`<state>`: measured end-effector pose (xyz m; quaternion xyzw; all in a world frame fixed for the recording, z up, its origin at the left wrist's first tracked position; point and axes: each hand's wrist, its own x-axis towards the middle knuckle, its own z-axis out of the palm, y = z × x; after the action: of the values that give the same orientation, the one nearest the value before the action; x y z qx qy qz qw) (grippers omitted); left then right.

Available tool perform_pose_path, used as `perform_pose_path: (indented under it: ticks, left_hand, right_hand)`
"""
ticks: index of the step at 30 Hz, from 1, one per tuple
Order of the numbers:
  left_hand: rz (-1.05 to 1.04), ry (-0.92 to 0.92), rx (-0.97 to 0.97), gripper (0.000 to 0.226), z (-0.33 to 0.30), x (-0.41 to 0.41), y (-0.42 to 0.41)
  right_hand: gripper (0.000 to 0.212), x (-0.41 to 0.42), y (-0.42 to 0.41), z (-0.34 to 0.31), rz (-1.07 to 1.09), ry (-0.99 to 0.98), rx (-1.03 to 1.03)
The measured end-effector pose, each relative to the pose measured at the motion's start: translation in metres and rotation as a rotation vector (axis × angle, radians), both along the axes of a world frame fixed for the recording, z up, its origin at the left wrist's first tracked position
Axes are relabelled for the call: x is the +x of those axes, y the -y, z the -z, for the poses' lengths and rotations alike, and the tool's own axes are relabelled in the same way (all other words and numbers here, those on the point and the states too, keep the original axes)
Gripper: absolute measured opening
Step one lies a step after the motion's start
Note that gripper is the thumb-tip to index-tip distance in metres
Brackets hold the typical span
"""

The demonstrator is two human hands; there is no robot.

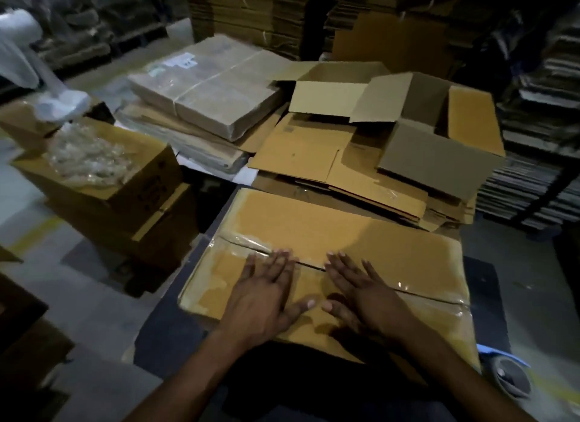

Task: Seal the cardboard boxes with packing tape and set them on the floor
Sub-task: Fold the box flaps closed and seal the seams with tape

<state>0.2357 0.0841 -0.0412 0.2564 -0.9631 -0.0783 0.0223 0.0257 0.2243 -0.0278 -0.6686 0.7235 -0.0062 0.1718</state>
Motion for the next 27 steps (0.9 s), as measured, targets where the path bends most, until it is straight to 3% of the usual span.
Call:
perform_pose_path:
  ticks: [4,9,15,27]
  left_hand:
    - [-0.068,0.147,0.039,0.112,0.005,0.049,0.030]
    - [0.013,0.209,0.105,0.110,0.001,0.059,0.041]
    - [-0.122,-0.075,-0.001,0.107,0.003,0.078,0.065]
    - [-0.179,-0.058,0.123,0.109,0.023,0.100,0.075]
  right_hand:
    - [0.090,0.042,0.058,-0.006,-0.156,0.010,-0.028]
    - [0.096,0.055,0.086,0.015,-0.268,-0.030,0.051]
    - [0.073,0.060,0.124,0.009,-0.312,-0.047,-0.061]
    - [0.077,0.079,0.174,0.022,-0.475,-0.132,-0.134]
